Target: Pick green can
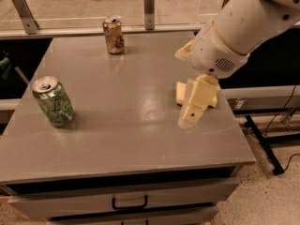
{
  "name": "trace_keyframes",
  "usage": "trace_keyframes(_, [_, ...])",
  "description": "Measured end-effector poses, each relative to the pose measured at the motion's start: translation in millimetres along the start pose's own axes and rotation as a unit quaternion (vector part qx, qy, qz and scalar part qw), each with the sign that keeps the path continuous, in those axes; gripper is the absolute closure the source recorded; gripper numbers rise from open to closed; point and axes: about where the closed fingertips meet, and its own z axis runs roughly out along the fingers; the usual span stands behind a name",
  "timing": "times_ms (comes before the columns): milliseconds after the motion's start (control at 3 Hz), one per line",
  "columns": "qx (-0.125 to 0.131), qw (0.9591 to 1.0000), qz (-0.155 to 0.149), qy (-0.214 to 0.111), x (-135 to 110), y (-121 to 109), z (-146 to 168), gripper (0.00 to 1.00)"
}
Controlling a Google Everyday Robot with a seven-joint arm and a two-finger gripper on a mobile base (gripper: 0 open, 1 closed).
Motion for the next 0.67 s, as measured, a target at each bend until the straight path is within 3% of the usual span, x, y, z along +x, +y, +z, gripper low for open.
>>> trace_keyframes(333, [-0.017,0.9960,-0.050,-0.073,-75.8,0.3,33.1,0.00])
trace_keyframes(667, [-0.017,0.9960,-0.050,-0.073,-75.9,0.3,33.1,0.00])
